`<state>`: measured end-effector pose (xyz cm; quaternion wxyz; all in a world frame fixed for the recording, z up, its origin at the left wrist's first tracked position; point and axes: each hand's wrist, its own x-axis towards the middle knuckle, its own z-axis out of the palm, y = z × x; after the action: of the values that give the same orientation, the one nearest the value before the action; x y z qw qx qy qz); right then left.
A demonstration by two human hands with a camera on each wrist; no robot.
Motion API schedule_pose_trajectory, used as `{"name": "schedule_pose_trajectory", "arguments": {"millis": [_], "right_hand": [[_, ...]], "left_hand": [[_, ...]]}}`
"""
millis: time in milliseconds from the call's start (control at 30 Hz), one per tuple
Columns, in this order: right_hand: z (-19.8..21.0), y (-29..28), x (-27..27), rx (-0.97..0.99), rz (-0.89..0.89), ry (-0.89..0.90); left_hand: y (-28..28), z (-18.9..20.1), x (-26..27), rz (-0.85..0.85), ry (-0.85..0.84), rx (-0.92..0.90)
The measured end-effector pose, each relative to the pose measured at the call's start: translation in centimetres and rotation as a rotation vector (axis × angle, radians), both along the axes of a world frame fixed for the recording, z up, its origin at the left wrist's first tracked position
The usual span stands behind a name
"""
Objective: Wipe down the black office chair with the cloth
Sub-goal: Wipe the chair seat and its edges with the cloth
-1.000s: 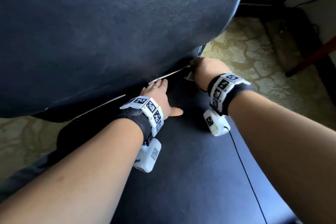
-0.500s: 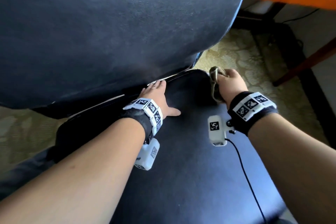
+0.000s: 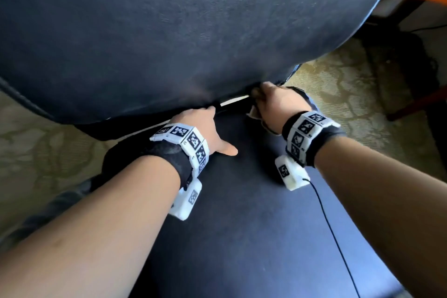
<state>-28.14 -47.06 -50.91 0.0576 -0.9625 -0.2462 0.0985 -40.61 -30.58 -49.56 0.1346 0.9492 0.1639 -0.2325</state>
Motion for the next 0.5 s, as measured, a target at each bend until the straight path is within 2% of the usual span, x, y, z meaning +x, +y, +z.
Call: {"name": "schedule_pose_trajectory", "arguments": {"millis": [67,133,200,233,333,400,500], "right_hand": [[0.2,-0.2,0.9,-0.029,-0.105,-0.038],[0.8,1.9,-1.4,-0.06,0.017,0.018],[0.3,3.4,-3.7,0.002,0.156,0.086],[0.4,3.4,-4.0,0.011,0.158,0.098],[0.8,2.7,-2.9,0.034,-0.041,0.077],[1.5,3.7,-4.5,0.02,-0.036,0.12],[2.5,6.4,-8.3,0.147,0.039,0.264]], "left_hand": [[0.0,-0.1,0.1,-0.008,0.0,0.01],[0.1,-0.3,0.3,0.012,-0.01,-0.009],[0.2,-0.3,0.0,0.036,-0.033,-0.048],[0.2,-0.1,-0.2,0.035,-0.05,-0.06],[0.8,0.9,-2.0,0.044,-0.095,-0.095],[1.7,1.5,-3.3,0.072,-0.085,-0.121],[3.8,2.2,-6.1,0.107,-0.059,-0.109]]}}
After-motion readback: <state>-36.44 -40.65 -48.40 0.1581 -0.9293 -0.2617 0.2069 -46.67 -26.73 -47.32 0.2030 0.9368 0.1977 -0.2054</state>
